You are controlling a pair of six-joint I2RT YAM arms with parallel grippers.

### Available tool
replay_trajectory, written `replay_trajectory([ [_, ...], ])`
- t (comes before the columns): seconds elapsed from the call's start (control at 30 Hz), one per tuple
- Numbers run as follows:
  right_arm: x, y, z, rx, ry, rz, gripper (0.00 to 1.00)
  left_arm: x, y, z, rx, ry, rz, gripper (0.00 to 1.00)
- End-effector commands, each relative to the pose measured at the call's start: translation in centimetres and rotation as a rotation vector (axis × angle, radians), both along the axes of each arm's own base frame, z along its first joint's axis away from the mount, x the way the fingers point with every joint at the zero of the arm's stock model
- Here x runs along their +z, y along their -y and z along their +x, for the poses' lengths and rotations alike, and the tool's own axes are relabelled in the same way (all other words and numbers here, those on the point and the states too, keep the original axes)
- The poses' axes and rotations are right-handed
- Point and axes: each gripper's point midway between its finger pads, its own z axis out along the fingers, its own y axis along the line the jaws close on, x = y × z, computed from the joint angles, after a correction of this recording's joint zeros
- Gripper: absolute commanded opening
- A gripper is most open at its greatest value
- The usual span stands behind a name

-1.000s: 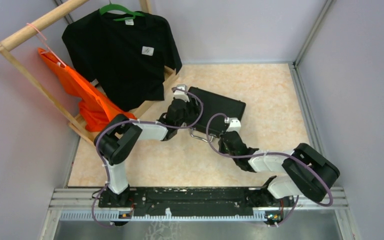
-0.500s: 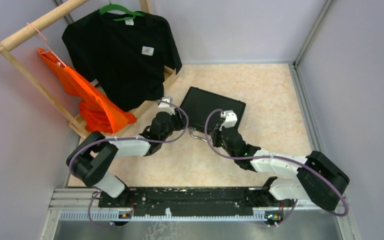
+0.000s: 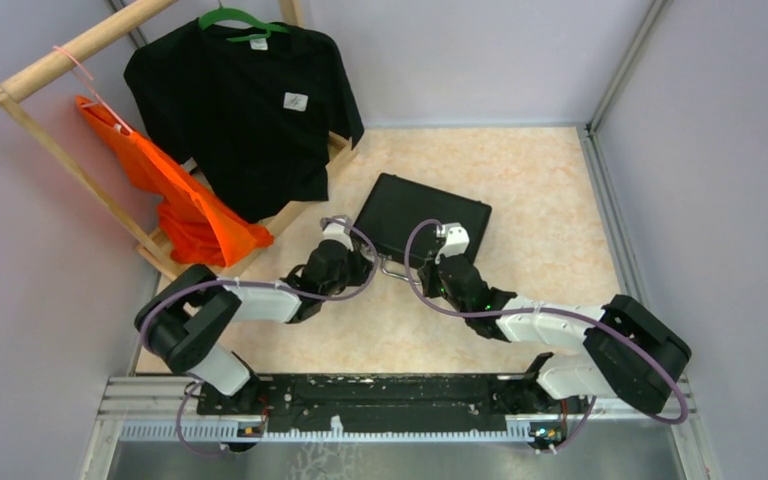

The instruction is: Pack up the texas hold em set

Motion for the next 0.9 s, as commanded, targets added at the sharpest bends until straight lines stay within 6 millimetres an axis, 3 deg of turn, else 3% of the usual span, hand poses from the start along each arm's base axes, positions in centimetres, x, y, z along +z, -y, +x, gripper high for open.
replay_trajectory([
  [0.0,1.3,-1.1,0.3,0.008,0.032,0.053,0.00,-4.2,-1.0,-1.6,-0.005,-0.114,0.074,0.03],
  [0.2,1.1,-0.9,0.2,0.005,0.026,0.045,0.00,-6.3,-1.4,-0.8,0.039,-0.122,0.111,0.09],
  [0.4,1.2,-0.6,0.3,-0.003,0.035,0.038,0.00,-2.3,-0.4,-1.8,-0.044,-0.022,0.029,0.04],
  [0.5,1.8,-2.0,0.6,0.050,0.041,0.060,0.00,0.4,-1.0,-3.0,-0.047,0.035,-0.018,0.05],
  [0.57,2.9,-3.8,1.0,0.106,0.037,0.132,0.00,2.6,-2.3,-3.3,0.000,0.079,-0.050,0.23],
  [0.67,5.2,-6.3,2.0,0.191,0.002,0.380,0.00,5.8,-6.2,-3.5,0.168,0.113,-0.062,0.65],
  [0.77,5.9,-8.5,3.8,0.217,0.001,0.407,0.00,9.0,-10.3,-3.5,0.319,0.172,-0.011,0.81],
  [0.87,5.9,-10.6,5.9,0.219,0.020,0.370,0.00,11.5,-13.5,-3.8,0.433,0.197,0.055,0.87],
])
